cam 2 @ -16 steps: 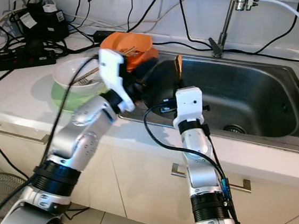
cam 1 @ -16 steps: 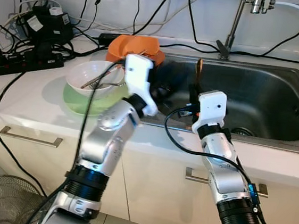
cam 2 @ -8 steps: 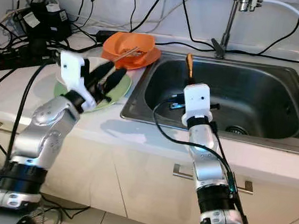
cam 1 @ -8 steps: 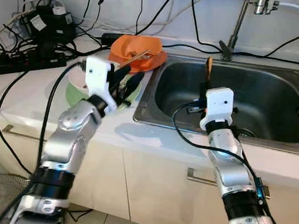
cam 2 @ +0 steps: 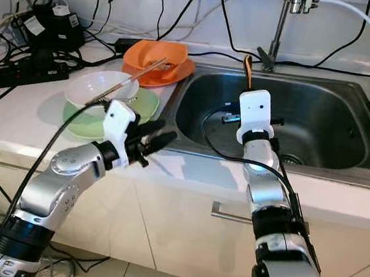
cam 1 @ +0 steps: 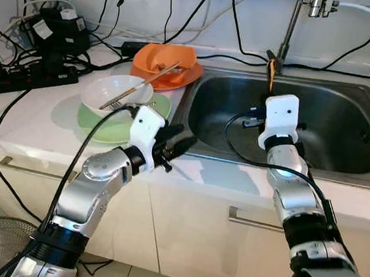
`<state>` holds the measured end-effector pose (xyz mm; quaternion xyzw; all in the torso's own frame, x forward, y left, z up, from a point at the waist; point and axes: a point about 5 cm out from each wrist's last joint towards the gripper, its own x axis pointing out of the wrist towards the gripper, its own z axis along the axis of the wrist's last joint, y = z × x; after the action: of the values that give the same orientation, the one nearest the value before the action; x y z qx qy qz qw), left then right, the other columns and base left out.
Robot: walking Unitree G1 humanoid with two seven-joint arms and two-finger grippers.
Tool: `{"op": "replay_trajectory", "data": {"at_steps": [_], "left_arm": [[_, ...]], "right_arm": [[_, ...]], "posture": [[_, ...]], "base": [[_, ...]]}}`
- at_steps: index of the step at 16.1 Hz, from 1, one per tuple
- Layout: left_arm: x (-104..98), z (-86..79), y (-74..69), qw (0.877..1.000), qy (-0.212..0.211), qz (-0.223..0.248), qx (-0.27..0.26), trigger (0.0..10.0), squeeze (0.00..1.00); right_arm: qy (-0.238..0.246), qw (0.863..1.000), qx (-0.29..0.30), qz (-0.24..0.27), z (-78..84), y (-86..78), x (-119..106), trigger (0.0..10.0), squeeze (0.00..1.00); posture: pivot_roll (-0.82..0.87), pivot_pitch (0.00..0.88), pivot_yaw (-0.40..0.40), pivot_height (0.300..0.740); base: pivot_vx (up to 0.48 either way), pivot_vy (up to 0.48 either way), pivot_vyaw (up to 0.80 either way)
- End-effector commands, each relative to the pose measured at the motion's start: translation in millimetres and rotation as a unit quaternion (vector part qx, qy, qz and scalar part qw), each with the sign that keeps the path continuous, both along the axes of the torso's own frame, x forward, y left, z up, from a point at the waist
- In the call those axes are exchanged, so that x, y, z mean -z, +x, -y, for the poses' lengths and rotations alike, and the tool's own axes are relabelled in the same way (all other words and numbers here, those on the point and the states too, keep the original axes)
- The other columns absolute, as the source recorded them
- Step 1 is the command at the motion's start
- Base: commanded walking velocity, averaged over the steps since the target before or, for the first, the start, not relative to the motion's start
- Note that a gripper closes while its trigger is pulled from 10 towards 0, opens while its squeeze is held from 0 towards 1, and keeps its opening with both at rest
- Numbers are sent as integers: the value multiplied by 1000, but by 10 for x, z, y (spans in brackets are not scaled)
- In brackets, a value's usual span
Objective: Kitchen organization
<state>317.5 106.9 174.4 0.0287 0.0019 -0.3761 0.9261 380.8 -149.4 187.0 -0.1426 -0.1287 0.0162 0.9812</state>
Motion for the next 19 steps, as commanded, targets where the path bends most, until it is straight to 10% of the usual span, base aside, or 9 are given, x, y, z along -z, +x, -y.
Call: {"op": "replay_trajectory", "data": {"at_steps": [1, 19], "left_arm": [[-23, -7, -11, 1000, 12, 3, 8, 10000, 0], [157, 258, -199, 995, 58, -27, 81, 10000, 0]], "right_arm": [[0, 1000, -8, 13, -25, 34, -80, 10000, 0], [5, 999, -30, -30, -133, 56, 168, 10000, 0]], "posture": [[62, 7, 86, 740], [65, 0, 98, 740]], "base": [[0, 0, 0], [0, 0, 0]]}}
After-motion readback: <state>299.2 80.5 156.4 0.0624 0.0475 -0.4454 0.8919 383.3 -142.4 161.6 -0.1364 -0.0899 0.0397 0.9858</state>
